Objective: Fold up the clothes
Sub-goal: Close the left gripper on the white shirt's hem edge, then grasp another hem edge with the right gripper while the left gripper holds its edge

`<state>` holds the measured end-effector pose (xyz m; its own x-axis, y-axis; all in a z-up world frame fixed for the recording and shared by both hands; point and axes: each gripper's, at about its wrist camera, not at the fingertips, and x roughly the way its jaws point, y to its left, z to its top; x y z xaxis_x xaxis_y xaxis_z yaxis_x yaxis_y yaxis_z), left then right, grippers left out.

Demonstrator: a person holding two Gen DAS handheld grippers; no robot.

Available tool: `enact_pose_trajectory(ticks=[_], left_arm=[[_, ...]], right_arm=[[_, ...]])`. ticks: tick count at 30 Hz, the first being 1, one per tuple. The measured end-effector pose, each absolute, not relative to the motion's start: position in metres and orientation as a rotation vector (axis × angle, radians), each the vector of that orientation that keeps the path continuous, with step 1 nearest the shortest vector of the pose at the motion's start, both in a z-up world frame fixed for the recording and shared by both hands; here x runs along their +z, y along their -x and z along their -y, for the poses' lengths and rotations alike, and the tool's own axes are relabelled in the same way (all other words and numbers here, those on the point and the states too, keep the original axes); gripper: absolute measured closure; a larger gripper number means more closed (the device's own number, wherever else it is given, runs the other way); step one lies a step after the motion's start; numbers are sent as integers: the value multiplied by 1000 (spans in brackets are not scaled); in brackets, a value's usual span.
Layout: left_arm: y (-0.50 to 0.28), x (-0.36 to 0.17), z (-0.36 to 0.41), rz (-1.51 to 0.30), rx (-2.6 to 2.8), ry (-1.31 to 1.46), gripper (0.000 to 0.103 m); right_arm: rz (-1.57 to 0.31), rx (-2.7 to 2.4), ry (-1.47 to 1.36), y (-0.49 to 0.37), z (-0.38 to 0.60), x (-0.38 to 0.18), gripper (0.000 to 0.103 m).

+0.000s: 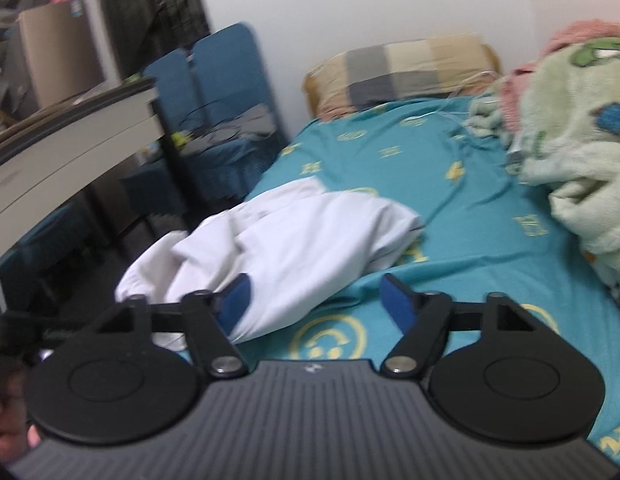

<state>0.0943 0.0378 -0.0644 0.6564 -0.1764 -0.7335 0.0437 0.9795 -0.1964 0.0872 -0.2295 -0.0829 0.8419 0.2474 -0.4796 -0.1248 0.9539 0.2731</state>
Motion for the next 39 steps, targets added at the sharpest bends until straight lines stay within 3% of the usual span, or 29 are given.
enact_pose_trajectory(ticks=[7,9,14,23,25,27,35,39], left_arm=[[-81,-62,-58,-858,-69,233,77],[-83,-57,-59,-842,-50,260,68],[-82,-45,-62,-783,-52,216,59],[-113,-71,-51,-845,-56,113,59],[-118,-75,-47,-851,-72,84,59],[-120,-77,-42,-844,-97,55,59],[-113,-75,-20,-817,-168,-63,59],[-104,-72,-14,-795,-187,-118,59]], right_arm=[[-608,295,-158,-135,193,-76,52],[-634,310,-129,-156,182,-81,57],[-673,345,-36,-202,158,-102,59],[-703,379,68,-234,140,-142,59],[-698,363,73,-234,140,-143,88],[-694,335,53,-234,144,-139,95],[-640,216,-123,-205,188,-101,97],[-725,115,-194,-180,220,-97,97]])
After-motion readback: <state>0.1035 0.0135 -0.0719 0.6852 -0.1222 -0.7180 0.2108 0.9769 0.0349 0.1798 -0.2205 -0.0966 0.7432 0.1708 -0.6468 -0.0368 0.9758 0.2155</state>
